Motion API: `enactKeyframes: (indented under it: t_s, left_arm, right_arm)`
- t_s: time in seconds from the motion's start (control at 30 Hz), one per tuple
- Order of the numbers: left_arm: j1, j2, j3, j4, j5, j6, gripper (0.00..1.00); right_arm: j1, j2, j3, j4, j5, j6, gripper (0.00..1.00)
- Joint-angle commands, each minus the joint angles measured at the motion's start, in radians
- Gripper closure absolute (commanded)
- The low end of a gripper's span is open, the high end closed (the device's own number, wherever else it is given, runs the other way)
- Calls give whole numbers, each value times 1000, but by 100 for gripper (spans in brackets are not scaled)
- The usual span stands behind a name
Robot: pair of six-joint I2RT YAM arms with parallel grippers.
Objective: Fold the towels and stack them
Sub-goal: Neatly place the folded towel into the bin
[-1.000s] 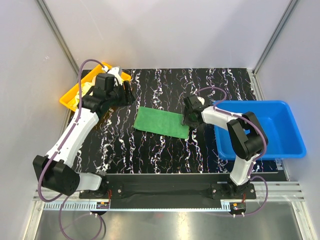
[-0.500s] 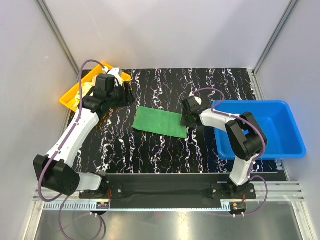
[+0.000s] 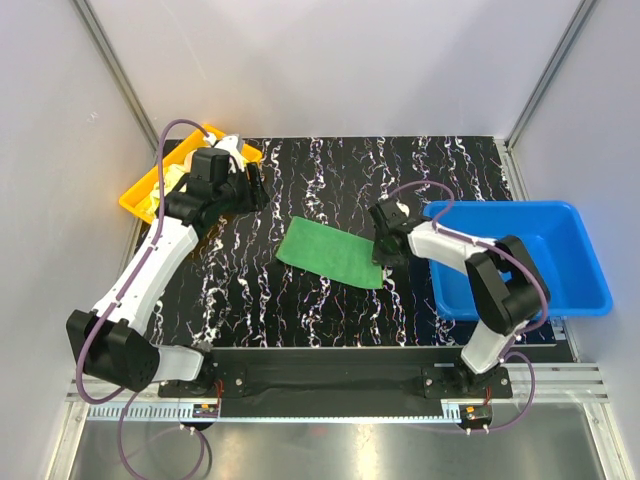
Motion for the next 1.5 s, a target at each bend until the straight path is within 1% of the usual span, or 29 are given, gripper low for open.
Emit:
enactKeyframes:
  t_s: [0.0, 0.13, 0.23, 0.47, 0.53, 0.6, 0.63, 0.73, 0.77, 0.83, 0.87, 0.97, 1.0, 1.13, 1.23, 1.47]
  left_arm:
    - [1, -12, 8, 42, -12, -8, 39]
    - [1, -12, 10, 38, -9, -9, 39]
    - [1, -17, 8, 41, -8, -9, 39]
    - [1, -10, 10, 42, -4, -11, 39]
    - [1, -10, 10, 42, -5, -11, 39]
    - [1, -6, 11, 40, -5, -11, 39]
    - [2, -6, 14, 37, -3, -11, 39]
    - [2, 0, 20, 38, 6, -14, 39]
    - [2, 2, 20, 37, 6, -17, 39]
    - [2, 3, 16, 41, 8, -25, 39]
    - [4, 5, 14, 43, 15, -25, 39]
    - [2, 11, 26, 40, 28, -25, 39]
    - [2, 17, 28, 38, 26, -25, 39]
    - [2, 14, 30, 32, 17, -25, 39]
    - [4, 2, 30, 37, 8, -25, 39]
    - [4, 0, 33, 37, 15, -26, 39]
  right_arm:
    - [12, -112, 29, -260, 79, -81, 100]
    - [3, -181, 117, -439, 134, -156, 100]
    - [-20, -218, 160, -517, 135, -188, 100]
    - [-43, -298, 246, -625, 177, -249, 100]
    - [-75, -323, 274, -640, 168, -283, 100]
    - [-110, -344, 280, -642, 155, -312, 100]
    - [-153, -359, 289, -649, 140, -324, 100]
    - [-224, -382, 303, -665, 145, -384, 100]
    - [-283, -387, 308, -668, 146, -397, 100]
    - [-339, -392, 326, -683, 160, -429, 100]
    - [-389, -392, 329, -682, 172, -438, 100]
    - [-469, -387, 337, -670, 169, -470, 100]
    - [-513, -386, 331, -665, 175, -489, 100]
    - [-613, -369, 297, -631, 207, -539, 100]
    - [-685, -366, 260, -587, 191, -578, 100]
    - [-735, -361, 225, -518, 238, -659, 100]
